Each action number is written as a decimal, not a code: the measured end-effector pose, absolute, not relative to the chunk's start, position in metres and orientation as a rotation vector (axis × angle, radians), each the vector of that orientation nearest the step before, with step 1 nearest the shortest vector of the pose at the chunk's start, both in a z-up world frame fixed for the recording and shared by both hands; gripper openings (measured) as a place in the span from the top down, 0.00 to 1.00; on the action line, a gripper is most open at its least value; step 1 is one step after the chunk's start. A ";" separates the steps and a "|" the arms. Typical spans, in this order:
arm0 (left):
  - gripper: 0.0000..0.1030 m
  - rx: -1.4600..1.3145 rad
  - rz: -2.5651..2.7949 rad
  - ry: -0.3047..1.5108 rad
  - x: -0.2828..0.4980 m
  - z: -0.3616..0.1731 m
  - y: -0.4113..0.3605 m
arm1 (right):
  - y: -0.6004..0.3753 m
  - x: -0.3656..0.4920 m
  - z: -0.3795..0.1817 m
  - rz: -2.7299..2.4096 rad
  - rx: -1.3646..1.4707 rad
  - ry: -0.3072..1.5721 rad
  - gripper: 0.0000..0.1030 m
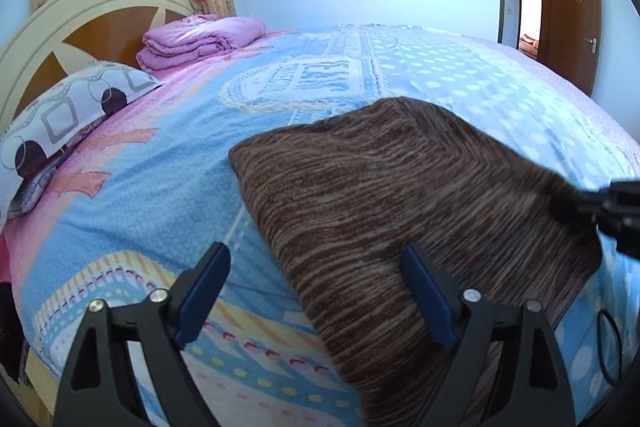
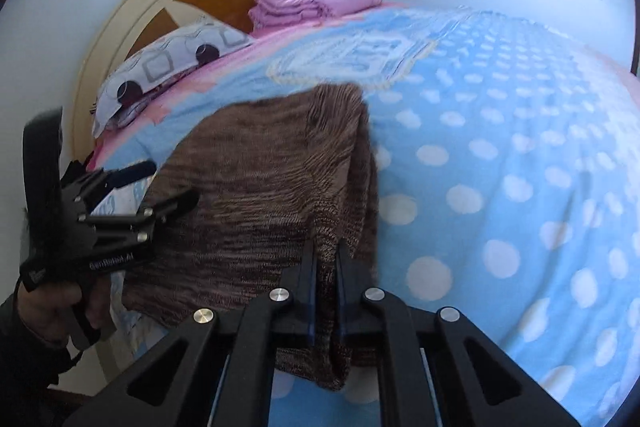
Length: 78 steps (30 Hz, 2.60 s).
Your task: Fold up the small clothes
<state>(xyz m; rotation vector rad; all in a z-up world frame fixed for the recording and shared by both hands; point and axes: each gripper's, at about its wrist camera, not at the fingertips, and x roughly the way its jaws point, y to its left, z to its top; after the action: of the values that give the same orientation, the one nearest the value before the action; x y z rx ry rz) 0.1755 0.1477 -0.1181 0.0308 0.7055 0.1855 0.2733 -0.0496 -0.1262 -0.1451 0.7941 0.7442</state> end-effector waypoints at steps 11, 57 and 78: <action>0.00 -0.070 0.180 0.731 0.163 -0.130 0.163 | -0.098 0.292 -0.164 0.735 0.078 0.927 0.64; 0.00 -0.103 0.132 0.563 0.086 -0.034 0.131 | -0.120 0.158 -0.042 0.664 -0.078 0.436 0.35; 0.00 -0.101 0.137 0.576 0.086 -0.039 0.131 | -0.118 0.154 -0.045 0.669 -0.080 0.438 0.35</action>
<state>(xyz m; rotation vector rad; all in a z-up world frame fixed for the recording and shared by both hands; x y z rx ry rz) 0.0864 0.1310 -0.0395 -0.1007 0.5764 0.1365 0.1541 -0.1179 -0.0449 -0.0802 0.4376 0.6692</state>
